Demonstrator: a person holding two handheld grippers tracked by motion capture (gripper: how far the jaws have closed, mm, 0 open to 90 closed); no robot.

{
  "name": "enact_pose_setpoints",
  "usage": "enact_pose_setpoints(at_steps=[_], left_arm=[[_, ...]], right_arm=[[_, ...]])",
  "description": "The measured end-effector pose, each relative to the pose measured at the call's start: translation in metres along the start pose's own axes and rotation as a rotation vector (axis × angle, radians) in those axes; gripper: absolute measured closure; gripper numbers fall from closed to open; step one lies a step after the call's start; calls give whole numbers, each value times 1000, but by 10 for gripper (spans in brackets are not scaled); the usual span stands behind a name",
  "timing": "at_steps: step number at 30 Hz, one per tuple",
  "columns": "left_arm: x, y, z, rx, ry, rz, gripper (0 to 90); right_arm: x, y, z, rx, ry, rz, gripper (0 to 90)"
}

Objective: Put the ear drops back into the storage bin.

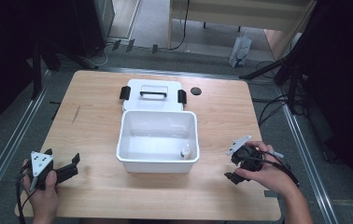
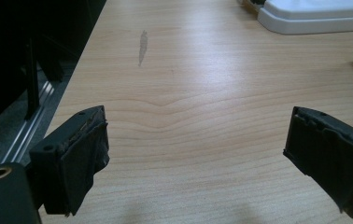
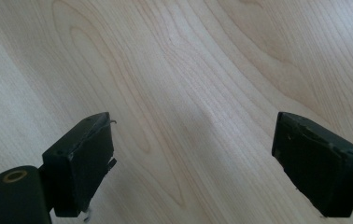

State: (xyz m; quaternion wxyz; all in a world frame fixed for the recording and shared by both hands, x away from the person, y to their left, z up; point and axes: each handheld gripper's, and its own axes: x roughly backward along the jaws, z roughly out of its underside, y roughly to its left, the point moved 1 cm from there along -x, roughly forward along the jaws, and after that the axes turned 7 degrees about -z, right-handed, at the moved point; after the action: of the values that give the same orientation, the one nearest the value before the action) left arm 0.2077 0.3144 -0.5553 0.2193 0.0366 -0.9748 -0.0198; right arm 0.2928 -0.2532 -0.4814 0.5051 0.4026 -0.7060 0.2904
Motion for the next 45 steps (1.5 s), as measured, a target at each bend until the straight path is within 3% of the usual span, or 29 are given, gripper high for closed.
enact_pose_setpoints(at_steps=[1, 4, 10, 13, 19, 28, 32, 38, 42, 45], left_arm=[[0, 0, 0, 0, 0, 0, 69], [0, 0, 0, 1, -2, -2, 69], [0, 0, 0, 1, 0, -1, 69], [0, 0, 0, 3, 0, 0, 69], [0, 0, 0, 0, -3, -5, 69], [0, -1, 0, -3, -2, -6, 69], [0, -1, 0, -9, 0, -8, 69], [0, -1, 0, -3, 0, -5, 69], [2, -1, 1, -10, -4, -5, 69], [3, -2, 2, -14, -13, -16, 69]], right_arm=[[0, 0, 5, -22, -60, 6, 125], [-2, 1, 14, -63, -160, 24, 125], [-9, 5, 34, -146, -318, 88, 124], [-12, 9, 44, -198, -416, 75, 125], [-26, 15, 68, -295, -571, 118, 133], [-37, 21, 99, -402, -681, 168, 134], [-38, 20, 110, -432, -703, 182, 134], [-34, 19, 118, -461, -780, 180, 130], [-33, 15, 119, -513, -786, 202, 129], [-33, 13, 120, -537, -785, 189, 128]])
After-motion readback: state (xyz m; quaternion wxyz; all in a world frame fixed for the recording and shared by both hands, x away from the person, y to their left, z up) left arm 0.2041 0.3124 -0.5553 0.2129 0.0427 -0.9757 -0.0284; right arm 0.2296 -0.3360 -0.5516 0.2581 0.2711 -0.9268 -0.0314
